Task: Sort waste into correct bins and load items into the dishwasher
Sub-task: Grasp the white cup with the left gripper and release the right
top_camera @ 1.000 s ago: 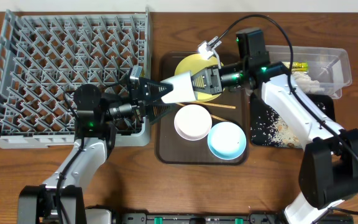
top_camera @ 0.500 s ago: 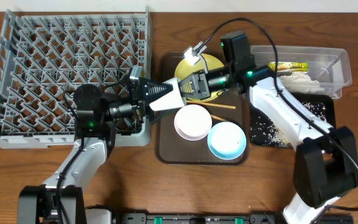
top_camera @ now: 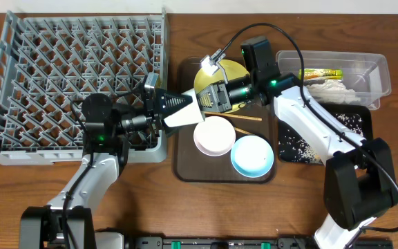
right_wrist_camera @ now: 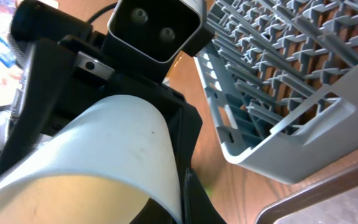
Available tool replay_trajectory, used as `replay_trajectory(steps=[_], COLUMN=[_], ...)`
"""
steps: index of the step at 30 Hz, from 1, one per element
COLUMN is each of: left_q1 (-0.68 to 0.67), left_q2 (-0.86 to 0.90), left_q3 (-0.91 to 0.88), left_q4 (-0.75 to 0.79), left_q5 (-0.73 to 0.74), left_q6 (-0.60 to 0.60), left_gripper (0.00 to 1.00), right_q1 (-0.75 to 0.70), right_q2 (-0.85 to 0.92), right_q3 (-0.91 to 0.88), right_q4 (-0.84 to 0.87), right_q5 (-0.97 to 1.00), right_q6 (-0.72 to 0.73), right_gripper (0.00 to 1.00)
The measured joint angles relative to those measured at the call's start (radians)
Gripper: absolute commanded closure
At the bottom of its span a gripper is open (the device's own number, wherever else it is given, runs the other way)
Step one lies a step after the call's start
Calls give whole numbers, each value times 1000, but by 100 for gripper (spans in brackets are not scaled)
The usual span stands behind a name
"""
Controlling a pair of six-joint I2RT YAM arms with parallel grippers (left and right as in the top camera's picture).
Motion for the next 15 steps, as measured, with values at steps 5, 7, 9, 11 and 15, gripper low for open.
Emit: replay_trajectory(steps=[5,7,9,11,15], left_q1=[0,0,0,0,1], left_q2=[0,0,0,0,0], left_q3=[0,0,0,1,0], left_q4=[3,0,-1,0,0], left_q5=[23,19,11,10,8], left_q6=[13,4,2,0,2], left_gripper=[55,56,56,56,67], right_q1=[-3,-1,1,2,-2], right_q2=[0,0,0,0,0], right_q3=[0,0,0,0,0], right_q4=[0,1,1,2,2], right_q5=[-32,-30,-29,-29,-28], right_q6=[26,20,18,9,7], right_gripper=[87,69,60,57,56])
